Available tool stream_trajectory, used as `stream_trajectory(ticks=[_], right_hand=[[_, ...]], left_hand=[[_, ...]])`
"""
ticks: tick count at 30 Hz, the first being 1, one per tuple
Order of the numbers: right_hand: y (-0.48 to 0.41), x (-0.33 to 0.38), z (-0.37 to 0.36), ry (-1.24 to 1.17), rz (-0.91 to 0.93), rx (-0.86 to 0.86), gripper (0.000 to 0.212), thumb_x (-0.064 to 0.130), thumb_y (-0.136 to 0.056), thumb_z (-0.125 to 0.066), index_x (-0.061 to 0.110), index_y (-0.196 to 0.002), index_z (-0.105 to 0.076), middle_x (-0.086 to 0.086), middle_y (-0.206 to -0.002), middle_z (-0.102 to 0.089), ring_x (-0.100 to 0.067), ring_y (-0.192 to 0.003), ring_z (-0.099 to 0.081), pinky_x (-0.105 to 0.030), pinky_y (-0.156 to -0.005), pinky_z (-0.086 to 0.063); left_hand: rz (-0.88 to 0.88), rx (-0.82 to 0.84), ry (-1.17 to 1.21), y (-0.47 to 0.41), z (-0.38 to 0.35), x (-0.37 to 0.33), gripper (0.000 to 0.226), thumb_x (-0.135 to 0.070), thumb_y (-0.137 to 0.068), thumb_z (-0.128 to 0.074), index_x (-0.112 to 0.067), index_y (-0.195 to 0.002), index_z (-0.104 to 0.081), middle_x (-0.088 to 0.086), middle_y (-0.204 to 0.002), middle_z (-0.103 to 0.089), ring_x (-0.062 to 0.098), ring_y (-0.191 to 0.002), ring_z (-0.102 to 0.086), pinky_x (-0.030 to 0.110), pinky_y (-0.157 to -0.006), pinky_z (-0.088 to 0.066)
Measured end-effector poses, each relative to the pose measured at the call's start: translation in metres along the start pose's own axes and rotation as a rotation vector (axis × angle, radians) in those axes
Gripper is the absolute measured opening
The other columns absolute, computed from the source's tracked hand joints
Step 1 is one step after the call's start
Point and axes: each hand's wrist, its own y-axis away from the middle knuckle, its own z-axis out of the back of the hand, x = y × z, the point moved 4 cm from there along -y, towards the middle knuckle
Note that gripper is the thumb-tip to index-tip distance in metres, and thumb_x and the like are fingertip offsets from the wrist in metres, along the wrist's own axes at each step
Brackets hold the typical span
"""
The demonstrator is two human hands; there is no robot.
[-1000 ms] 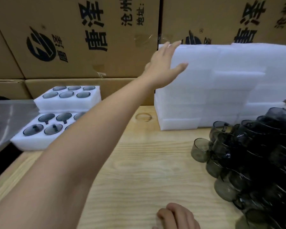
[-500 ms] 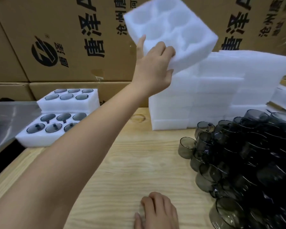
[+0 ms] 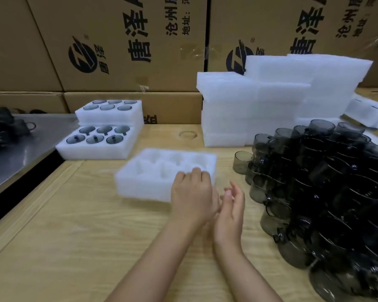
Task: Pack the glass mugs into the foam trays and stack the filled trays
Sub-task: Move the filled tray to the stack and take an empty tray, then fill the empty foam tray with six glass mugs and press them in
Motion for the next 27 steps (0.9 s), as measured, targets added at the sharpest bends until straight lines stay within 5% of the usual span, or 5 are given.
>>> stream_trajectory(ticks=[3,8,15,23,27], right_hand=[[-0.002,0.004,0.000,-0.074,-0.011,0.069,0.025,0.026,-0.100,-0.039,0.042,-0.113,-0.053,0.016,-0.125,-0.049,0.012,-0.114,-0.045,-0.013,-0.096,-0.037],[-0.004,0.003,-0.005,0.001,-0.066,0.215,0.017,0.019,-0.097,-0.050,0.028,-0.099,-0.064,-0.002,-0.131,-0.049,-0.010,-0.127,-0.042,-0.023,-0.107,-0.031],[0.001,0.013,0.000,0.151,-0.061,0.303,0.010,0.026,-0.092,-0.058,0.028,-0.102,-0.056,0.006,-0.122,-0.054,-0.017,-0.124,-0.045,-0.040,-0.107,-0.034],[-0.008,0.039,0.038,0.792,0.026,0.417,0.020,0.027,-0.087,-0.054,0.025,-0.105,-0.046,0.008,-0.083,-0.047,-0.019,-0.077,-0.049,-0.030,-0.063,-0.030],[-0.006,0.054,0.043,0.999,0.029,0.452,0.013,0.029,-0.088,-0.049,0.022,-0.097,-0.043,0.008,-0.078,-0.046,-0.020,-0.073,-0.049,-0.030,-0.057,-0.032]], left_hand=[[0.044,-0.033,0.063,0.030,-0.005,-0.006,0.025,-0.027,-0.079,-0.061,-0.012,-0.060,-0.062,0.003,-0.055,-0.056,0.024,-0.048,-0.054,0.028,-0.059,-0.045],[0.028,-0.286,0.285,0.044,0.013,0.034,0.035,-0.023,-0.091,-0.041,-0.008,-0.098,-0.072,0.005,-0.101,-0.070,0.017,-0.101,-0.061,0.046,-0.110,-0.023],[1.226,-0.424,1.436,0.082,-0.010,0.179,0.034,-0.034,-0.103,-0.032,-0.022,-0.131,-0.047,0.000,-0.133,-0.052,0.022,-0.119,-0.057,0.025,-0.090,-0.042],[1.064,-0.049,1.461,0.082,-0.021,0.171,0.031,-0.035,-0.099,-0.041,-0.017,-0.121,-0.055,0.008,-0.078,-0.074,0.015,-0.042,-0.057,0.019,-0.042,-0.045],[0.922,0.061,1.470,0.077,-0.024,0.154,0.027,-0.016,-0.097,-0.048,-0.015,-0.123,-0.055,-0.001,-0.098,-0.070,0.008,-0.078,-0.068,0.021,-0.066,-0.054]])
